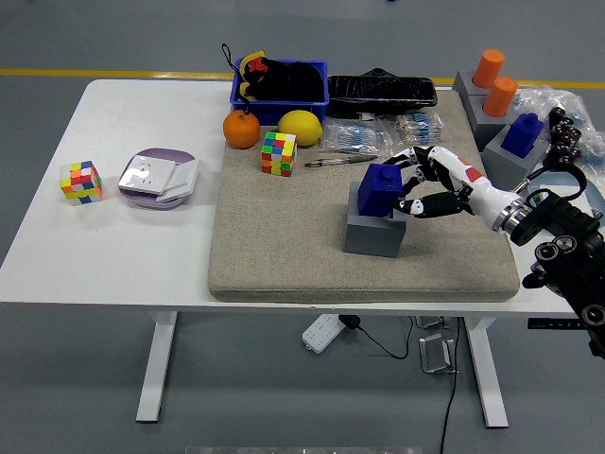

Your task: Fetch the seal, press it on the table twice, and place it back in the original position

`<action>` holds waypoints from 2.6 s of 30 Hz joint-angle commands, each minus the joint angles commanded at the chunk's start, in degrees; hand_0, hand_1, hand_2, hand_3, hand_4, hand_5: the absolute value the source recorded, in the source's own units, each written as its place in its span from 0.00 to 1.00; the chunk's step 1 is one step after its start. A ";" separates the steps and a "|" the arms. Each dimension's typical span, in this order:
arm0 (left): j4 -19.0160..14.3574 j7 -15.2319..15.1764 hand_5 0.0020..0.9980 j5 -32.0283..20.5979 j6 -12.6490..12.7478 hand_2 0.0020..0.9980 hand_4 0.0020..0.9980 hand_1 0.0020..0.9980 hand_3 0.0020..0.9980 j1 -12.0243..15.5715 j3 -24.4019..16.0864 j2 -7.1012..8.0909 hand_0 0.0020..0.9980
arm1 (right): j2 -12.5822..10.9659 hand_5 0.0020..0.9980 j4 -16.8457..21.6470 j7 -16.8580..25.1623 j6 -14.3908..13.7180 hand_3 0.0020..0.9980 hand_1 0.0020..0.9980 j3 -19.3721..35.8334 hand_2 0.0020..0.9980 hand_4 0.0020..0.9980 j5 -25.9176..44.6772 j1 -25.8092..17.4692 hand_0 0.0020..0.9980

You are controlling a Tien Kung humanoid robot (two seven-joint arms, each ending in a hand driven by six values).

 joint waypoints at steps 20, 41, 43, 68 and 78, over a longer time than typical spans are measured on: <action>-0.01 -0.02 0.41 -0.07 -0.02 0.79 0.80 0.82 0.84 -0.01 0.19 0.16 0.82 | -0.17 0.00 -0.01 -1.72 -0.16 0.40 0.36 -0.29 0.37 0.73 -1.05 0.35 0.46; 0.03 -0.06 0.41 0.11 -0.04 0.79 0.80 0.82 0.84 0.09 -0.45 0.05 0.82 | -0.44 0.00 1.55 -4.05 0.43 0.40 0.36 0.90 0.37 0.74 -0.76 -0.16 0.46; 0.06 -0.05 0.41 0.12 -0.04 0.79 0.80 0.82 0.84 0.03 -0.49 0.07 0.82 | -0.49 0.00 1.71 -4.32 0.49 0.40 0.35 1.08 0.36 0.75 -0.78 -0.11 0.45; 0.12 -0.05 0.42 0.25 -0.05 0.79 0.81 0.82 0.84 0.18 -1.00 0.06 0.82 | -0.67 0.00 5.13 -10.53 2.78 0.39 0.34 1.73 0.36 0.78 -0.44 -0.79 0.43; 0.18 -0.01 0.42 0.06 -0.05 0.79 0.81 0.82 0.84 0.28 -0.80 0.12 0.82 | -0.47 0.00 5.96 -12.55 2.97 0.39 0.34 2.12 0.35 0.79 -0.32 -0.90 0.42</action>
